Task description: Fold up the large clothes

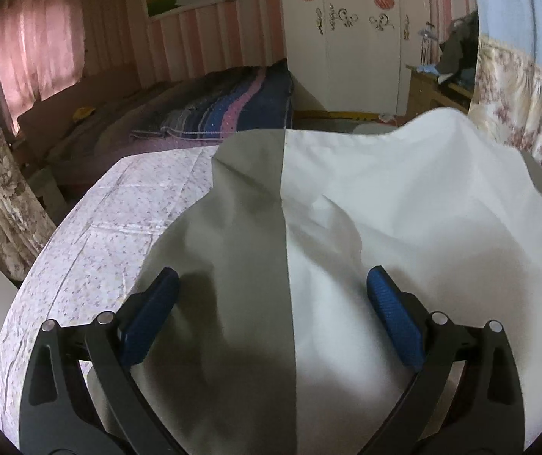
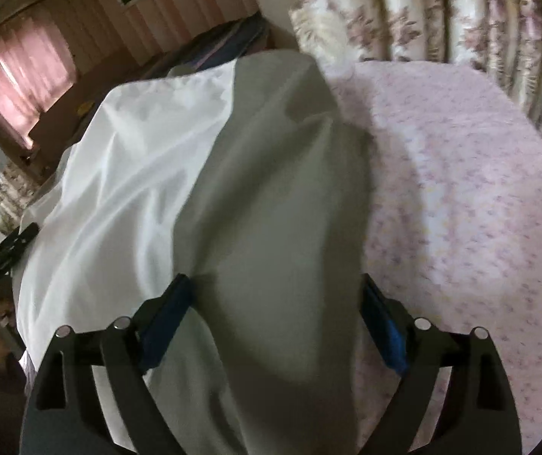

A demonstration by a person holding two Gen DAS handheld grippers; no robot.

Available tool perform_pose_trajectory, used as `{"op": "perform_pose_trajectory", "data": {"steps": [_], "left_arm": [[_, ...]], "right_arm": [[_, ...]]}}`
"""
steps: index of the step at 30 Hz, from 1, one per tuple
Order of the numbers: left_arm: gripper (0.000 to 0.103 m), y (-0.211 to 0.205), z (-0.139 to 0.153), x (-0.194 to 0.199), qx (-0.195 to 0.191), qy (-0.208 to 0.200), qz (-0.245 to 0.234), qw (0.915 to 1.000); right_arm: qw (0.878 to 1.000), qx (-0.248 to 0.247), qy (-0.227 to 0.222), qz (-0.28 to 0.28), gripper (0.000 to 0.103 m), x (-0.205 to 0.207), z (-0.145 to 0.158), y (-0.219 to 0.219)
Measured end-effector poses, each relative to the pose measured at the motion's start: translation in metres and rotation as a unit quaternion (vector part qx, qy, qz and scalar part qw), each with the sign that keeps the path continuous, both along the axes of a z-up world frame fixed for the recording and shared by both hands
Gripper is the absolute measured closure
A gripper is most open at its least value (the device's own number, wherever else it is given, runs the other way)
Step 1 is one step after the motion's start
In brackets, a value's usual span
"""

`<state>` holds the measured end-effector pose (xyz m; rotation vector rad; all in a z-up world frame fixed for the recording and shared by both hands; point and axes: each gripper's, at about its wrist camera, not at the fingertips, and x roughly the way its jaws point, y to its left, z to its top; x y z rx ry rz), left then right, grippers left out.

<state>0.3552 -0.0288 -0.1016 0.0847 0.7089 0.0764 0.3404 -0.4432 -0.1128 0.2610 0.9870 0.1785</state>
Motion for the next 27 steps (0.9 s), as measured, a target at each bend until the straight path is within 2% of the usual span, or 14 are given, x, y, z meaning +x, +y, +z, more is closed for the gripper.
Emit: {"op": "perform_pose_trajectory", "data": {"steps": [3, 6, 9, 10, 11, 17, 20, 22, 27], "left_arm": [[0.003, -0.005, -0.004, 0.003, 0.014, 0.010, -0.006, 0.9998], [0.004, -0.007, 0.005, -0.002, 0.006, 0.004, -0.011, 0.9999], [0.003, -0.019, 0.026, -0.011, -0.020, -0.016, -0.033, 0.9991], [0.003, -0.029, 0.031, -0.012, -0.032, -0.015, -0.047, 0.9983], [0.003, -0.039, 0.033, -0.012, -0.040, -0.011, -0.063, 0.9972], [0.003, -0.103, 0.008, 0.001, -0.038, 0.033, -0.104, 0.9933], [0.003, -0.117, -0.018, 0.009, -0.011, 0.046, -0.088, 0.9950], [0.003, -0.116, -0.028, 0.011, -0.009, 0.052, -0.079, 0.9954], [0.003, -0.118, -0.031, 0.012, 0.002, 0.059, -0.076, 0.9954]], "right_arm": [[1.000, 0.003, 0.001, 0.023, 0.012, 0.007, 0.002, 0.014], [0.999, -0.026, -0.005, 0.038, 0.013, 0.010, 0.004, 0.029], [0.999, -0.025, -0.020, 0.033, 0.040, 0.009, 0.008, 0.031], [0.999, -0.020, -0.025, 0.029, 0.056, 0.008, 0.011, 0.029], [0.999, -0.014, -0.028, 0.024, 0.063, 0.007, 0.013, 0.029], [0.999, -0.019, -0.045, 0.016, 0.085, 0.003, 0.026, 0.030], [0.998, 0.003, -0.066, 0.012, 0.091, -0.002, 0.044, 0.029], [0.996, 0.013, -0.082, 0.015, 0.093, -0.006, 0.059, 0.032], [0.990, 0.028, -0.129, 0.040, 0.095, -0.011, 0.111, 0.063]]}}
